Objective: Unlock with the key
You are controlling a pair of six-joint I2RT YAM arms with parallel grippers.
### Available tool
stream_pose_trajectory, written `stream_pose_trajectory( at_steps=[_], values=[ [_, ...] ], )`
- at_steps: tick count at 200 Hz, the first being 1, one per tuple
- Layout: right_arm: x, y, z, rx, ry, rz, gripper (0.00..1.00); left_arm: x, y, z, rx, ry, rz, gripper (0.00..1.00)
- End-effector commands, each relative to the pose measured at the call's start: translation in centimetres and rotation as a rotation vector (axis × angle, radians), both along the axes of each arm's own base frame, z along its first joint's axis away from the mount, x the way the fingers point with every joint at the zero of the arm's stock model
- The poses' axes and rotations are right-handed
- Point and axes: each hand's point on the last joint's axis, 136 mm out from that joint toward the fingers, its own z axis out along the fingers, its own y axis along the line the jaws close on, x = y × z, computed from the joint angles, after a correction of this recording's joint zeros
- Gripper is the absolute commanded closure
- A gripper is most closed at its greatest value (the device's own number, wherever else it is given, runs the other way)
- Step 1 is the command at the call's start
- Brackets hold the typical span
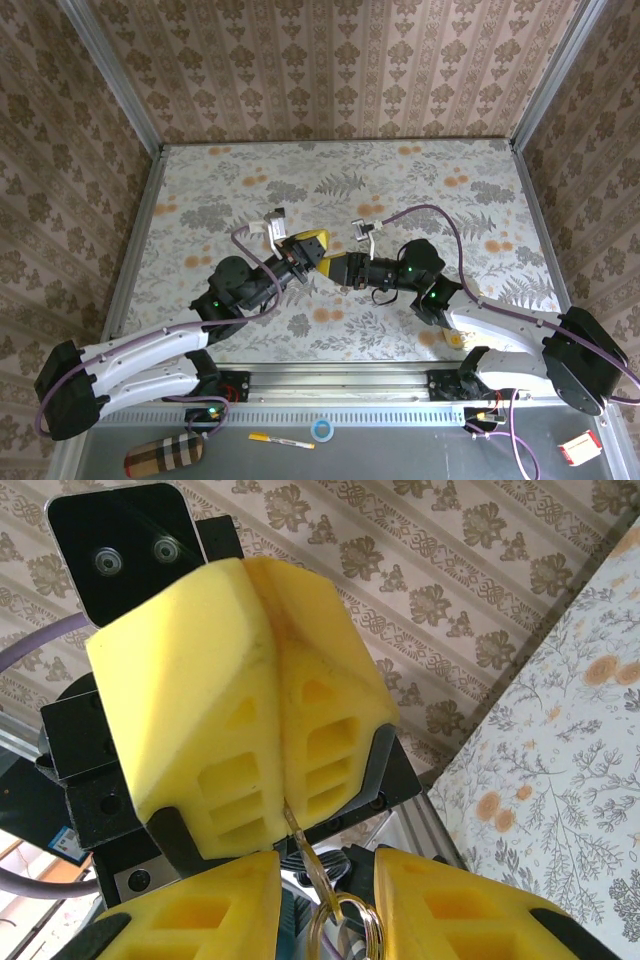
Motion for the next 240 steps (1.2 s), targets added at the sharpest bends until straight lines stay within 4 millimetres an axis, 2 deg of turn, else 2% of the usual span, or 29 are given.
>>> stream_pose_trajectory(
  at_steps=[1,59,124,220,240],
  values=[
    [-0.4,-0.3,1.2,0.026,-0.045,-0.003,0.68,-0.3,0.2,1.1,-0.045,-0.024,0.0,1.0],
    [-0.4,-0.9,1.3,0.012,-0.055,-0.028,0.74,-0.3,0.4,0.8,-0.046,-0.019,0.009,1.0],
    [-0.6,-1.0,1.5,0.015,-0.056,-0.023,0.83,-0.4,-0.2,0.8,-0.053,-0.019,-0.001,1.0],
    [-0.4,-1.9,2.2,-0.01,-0.072,-0.052,1.0,-0.1,0.0,-0.9,-0.065,0.019,0.027,1.0],
    [-0.3,-2.0,2.3,-0.025,-0.078,-0.052,1.0,0.0,0.2,-1.5,-0.073,0.04,0.036,1.0]
  ],
)
